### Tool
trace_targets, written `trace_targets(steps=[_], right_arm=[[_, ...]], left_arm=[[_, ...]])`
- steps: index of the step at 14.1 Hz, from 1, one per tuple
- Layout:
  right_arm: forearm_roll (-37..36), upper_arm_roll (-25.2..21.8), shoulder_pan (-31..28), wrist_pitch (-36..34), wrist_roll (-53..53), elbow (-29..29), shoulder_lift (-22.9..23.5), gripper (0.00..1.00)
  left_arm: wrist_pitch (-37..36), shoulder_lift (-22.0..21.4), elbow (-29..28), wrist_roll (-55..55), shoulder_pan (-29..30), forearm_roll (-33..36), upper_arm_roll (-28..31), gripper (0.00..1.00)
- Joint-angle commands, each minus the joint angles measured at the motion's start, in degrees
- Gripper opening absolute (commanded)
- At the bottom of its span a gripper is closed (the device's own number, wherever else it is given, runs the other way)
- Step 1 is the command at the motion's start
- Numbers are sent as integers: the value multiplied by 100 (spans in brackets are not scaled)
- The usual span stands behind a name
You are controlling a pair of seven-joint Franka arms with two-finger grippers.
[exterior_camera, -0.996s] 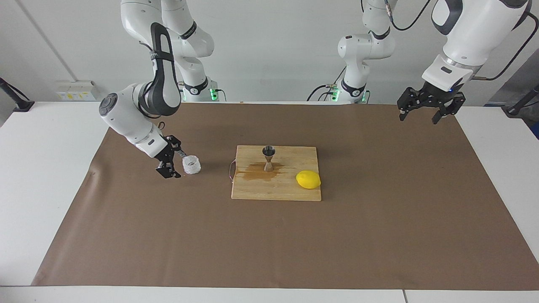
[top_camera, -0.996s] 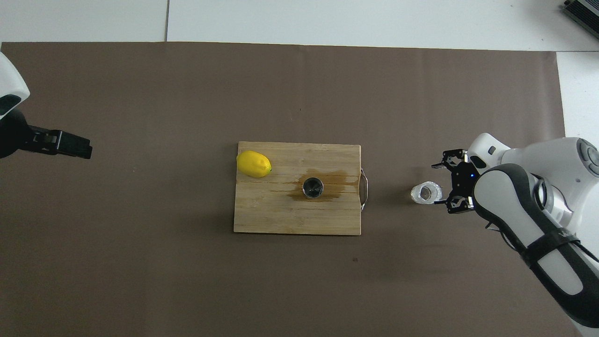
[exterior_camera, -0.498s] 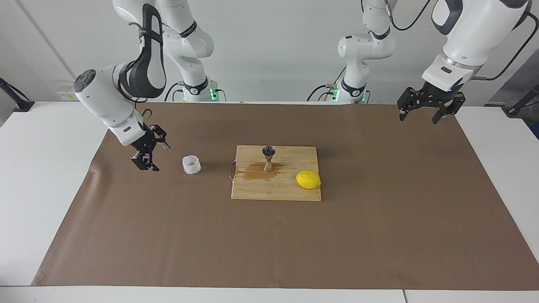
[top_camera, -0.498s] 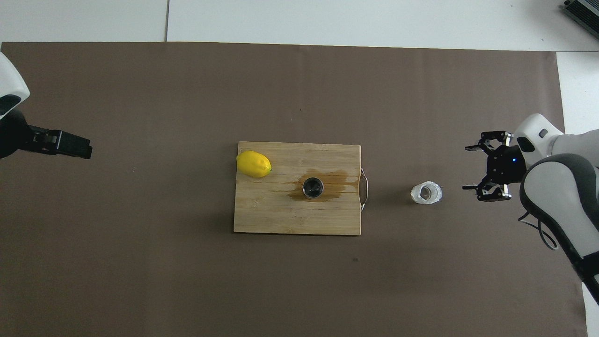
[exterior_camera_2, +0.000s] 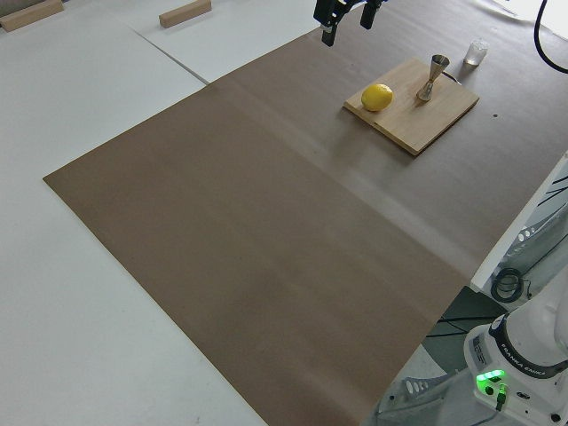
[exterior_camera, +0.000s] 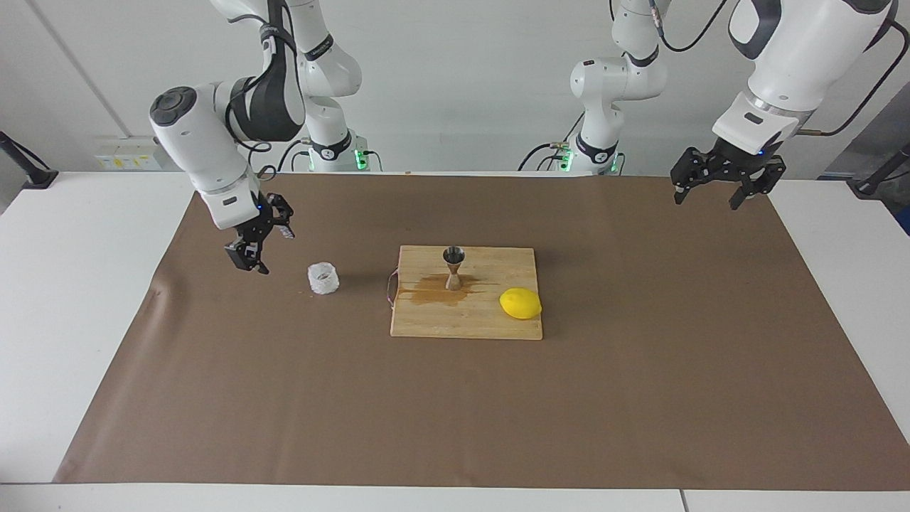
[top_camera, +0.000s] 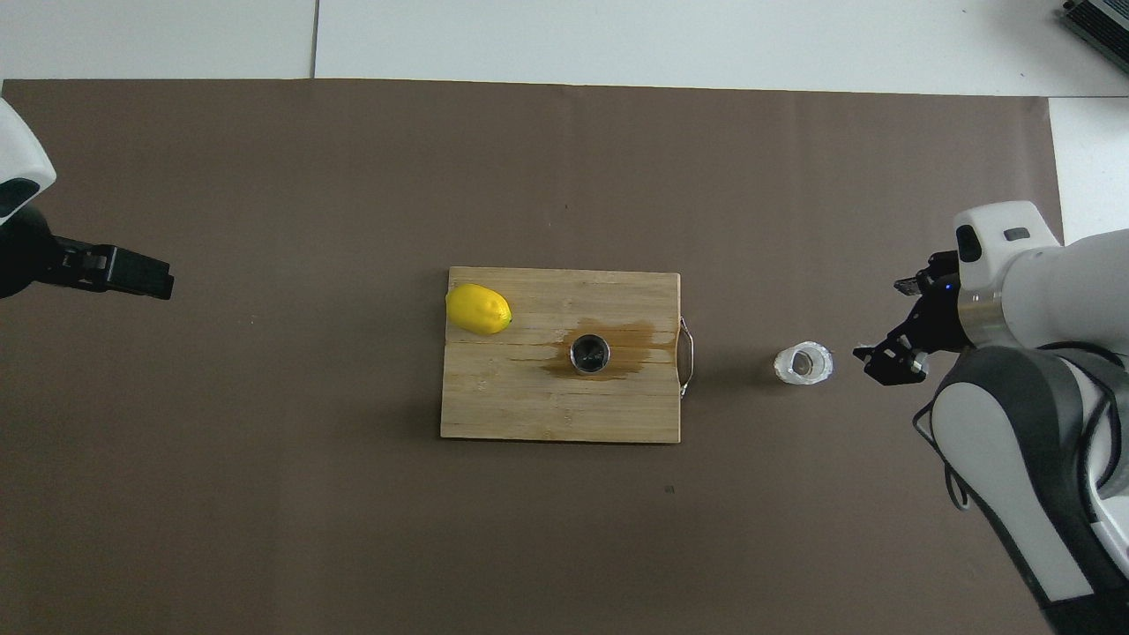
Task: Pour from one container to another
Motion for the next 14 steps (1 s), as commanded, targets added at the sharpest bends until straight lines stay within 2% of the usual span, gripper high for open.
trace_targets(steps=[1,4,8,12,14], right_arm=[[-292,2,109,-217,1477,336,39,100],[-626,11,276,-453,3068,713,74,100],[-662,28,285,-1051,4897,1346,188,100],[-601,28,285,-1859,5918,2207,425,100],[-566,28,277,-2001,6088,2358,434,100]], left_arm=[[74,-43,-91,46,-67,109,44,100],[74,-43,-83,46,-58,109,44,100],[74,-43,-83,46,-58,109,44,100],[74,-43,-83,46,-67,109,44,100],[74,-43,-83,46,-58,109,44,100]])
